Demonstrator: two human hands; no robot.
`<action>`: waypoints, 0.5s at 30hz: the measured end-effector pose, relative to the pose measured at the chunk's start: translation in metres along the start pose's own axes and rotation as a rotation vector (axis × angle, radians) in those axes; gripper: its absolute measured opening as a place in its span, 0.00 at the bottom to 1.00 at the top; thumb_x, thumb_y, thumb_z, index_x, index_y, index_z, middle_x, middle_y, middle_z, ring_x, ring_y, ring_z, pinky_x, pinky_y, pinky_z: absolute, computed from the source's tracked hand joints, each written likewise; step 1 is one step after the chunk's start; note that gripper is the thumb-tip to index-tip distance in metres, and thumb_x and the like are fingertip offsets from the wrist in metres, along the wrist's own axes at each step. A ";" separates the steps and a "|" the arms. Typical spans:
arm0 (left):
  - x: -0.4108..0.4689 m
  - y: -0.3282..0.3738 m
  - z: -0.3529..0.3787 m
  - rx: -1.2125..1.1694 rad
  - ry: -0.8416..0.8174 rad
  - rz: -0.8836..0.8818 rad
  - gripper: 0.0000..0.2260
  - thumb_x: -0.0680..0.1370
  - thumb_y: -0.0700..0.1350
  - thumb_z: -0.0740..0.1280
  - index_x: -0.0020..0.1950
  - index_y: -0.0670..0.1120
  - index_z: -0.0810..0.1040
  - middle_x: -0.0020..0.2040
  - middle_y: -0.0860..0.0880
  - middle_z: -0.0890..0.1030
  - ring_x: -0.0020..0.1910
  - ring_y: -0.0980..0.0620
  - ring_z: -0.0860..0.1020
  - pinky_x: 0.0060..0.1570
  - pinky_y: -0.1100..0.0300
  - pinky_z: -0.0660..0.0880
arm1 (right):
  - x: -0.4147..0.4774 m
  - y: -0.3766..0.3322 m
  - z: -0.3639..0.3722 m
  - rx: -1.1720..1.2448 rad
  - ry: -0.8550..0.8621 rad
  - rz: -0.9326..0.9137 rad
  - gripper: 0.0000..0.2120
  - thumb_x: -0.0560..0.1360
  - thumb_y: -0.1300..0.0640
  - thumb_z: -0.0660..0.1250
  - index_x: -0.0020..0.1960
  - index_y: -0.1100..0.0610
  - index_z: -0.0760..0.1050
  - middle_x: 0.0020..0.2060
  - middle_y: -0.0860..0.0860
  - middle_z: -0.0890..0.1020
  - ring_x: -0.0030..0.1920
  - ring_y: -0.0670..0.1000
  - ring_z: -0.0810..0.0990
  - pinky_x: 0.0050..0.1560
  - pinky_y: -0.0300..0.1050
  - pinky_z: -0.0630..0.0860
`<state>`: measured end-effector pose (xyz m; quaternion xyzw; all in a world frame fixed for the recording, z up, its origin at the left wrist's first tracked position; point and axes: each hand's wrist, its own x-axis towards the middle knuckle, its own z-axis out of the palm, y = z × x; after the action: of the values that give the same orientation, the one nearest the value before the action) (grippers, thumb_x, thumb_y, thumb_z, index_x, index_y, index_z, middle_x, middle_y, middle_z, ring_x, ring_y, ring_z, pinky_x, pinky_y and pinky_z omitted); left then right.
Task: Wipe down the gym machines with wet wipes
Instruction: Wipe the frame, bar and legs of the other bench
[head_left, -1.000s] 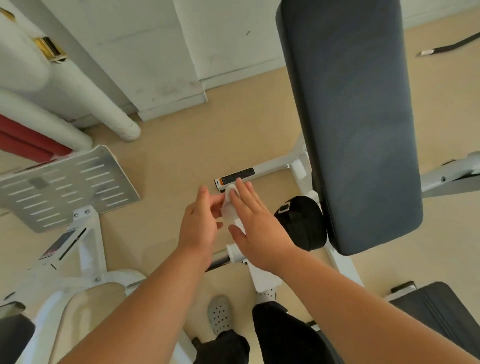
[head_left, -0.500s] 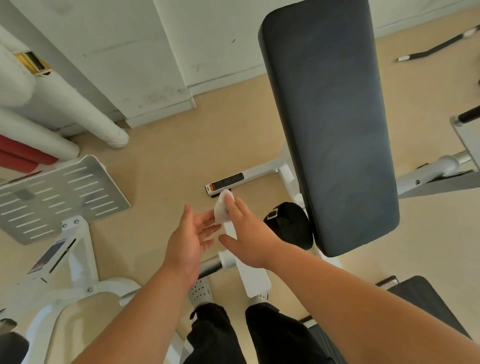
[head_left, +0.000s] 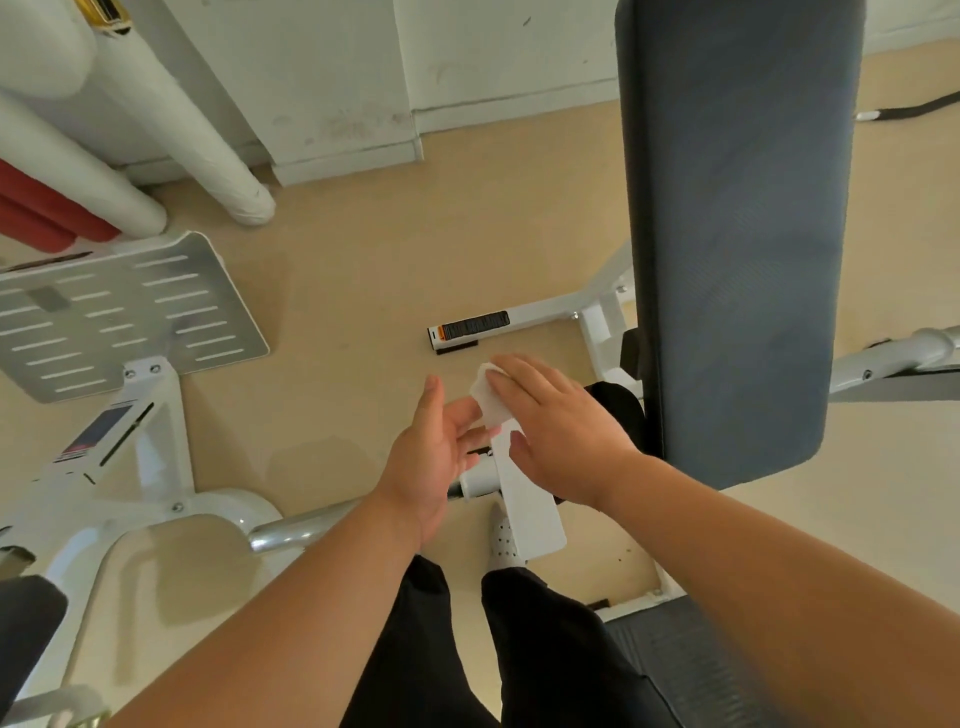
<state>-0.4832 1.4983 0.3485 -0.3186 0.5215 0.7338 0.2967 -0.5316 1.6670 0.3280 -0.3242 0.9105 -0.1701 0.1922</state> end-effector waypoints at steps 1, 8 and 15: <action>-0.002 0.000 0.000 0.002 -0.007 0.005 0.34 0.82 0.67 0.40 0.70 0.54 0.77 0.67 0.59 0.80 0.67 0.56 0.77 0.76 0.41 0.58 | -0.003 0.002 -0.002 0.022 0.002 0.034 0.32 0.79 0.56 0.65 0.81 0.57 0.59 0.78 0.51 0.63 0.77 0.54 0.62 0.76 0.45 0.59; -0.006 -0.007 -0.001 -0.022 -0.038 0.044 0.32 0.82 0.67 0.41 0.73 0.55 0.75 0.69 0.62 0.77 0.66 0.54 0.78 0.74 0.39 0.61 | 0.007 -0.010 -0.021 0.644 -0.048 0.307 0.25 0.83 0.51 0.62 0.79 0.51 0.65 0.75 0.45 0.70 0.69 0.44 0.70 0.67 0.38 0.67; -0.009 -0.009 0.000 0.051 0.164 0.063 0.30 0.83 0.66 0.46 0.65 0.51 0.80 0.61 0.58 0.83 0.56 0.53 0.84 0.66 0.44 0.72 | 0.023 -0.016 0.000 0.644 0.276 0.391 0.10 0.79 0.59 0.72 0.59 0.56 0.84 0.55 0.48 0.86 0.52 0.36 0.81 0.58 0.34 0.77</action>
<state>-0.4702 1.4998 0.3503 -0.3535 0.5722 0.7007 0.2379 -0.5393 1.6406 0.3294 -0.0421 0.8723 -0.4490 0.1887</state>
